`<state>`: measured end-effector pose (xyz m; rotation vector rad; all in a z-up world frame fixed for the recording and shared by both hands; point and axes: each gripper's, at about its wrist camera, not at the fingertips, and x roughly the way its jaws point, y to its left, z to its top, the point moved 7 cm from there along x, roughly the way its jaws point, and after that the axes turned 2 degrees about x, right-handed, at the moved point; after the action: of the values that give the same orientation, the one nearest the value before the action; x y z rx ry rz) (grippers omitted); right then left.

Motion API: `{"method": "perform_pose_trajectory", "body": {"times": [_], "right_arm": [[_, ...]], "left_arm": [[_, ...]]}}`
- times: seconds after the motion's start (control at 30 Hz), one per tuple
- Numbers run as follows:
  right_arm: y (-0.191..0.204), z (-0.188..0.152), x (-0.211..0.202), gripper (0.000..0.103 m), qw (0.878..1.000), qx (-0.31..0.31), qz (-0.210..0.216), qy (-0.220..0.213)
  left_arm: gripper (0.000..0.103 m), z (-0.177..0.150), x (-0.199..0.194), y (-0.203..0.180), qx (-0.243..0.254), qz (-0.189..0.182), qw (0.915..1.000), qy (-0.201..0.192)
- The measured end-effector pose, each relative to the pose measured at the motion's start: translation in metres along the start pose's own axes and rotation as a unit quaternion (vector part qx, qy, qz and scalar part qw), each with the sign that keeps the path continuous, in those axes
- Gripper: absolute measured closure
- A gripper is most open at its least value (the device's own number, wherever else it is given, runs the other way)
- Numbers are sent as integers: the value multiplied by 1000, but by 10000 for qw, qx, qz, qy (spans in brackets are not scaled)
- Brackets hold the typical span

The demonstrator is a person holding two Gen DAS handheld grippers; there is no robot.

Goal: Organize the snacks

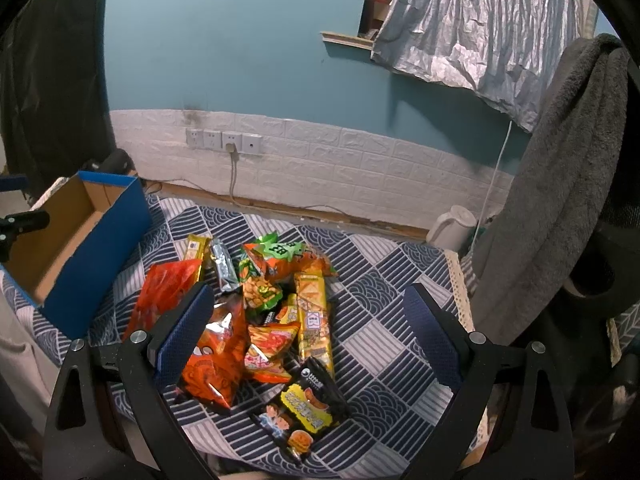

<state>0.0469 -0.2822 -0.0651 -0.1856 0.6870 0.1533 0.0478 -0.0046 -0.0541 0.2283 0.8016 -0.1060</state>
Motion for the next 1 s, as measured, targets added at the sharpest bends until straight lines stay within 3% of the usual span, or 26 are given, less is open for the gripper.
{"method": "perform_pose_trajectory", "body": {"times": [1.0], "right_arm": [[3,-3,6,9,9999,-63,-9,120]], "left_arm": [[10,-4,5,0,-87,-102,9998,147]]}}
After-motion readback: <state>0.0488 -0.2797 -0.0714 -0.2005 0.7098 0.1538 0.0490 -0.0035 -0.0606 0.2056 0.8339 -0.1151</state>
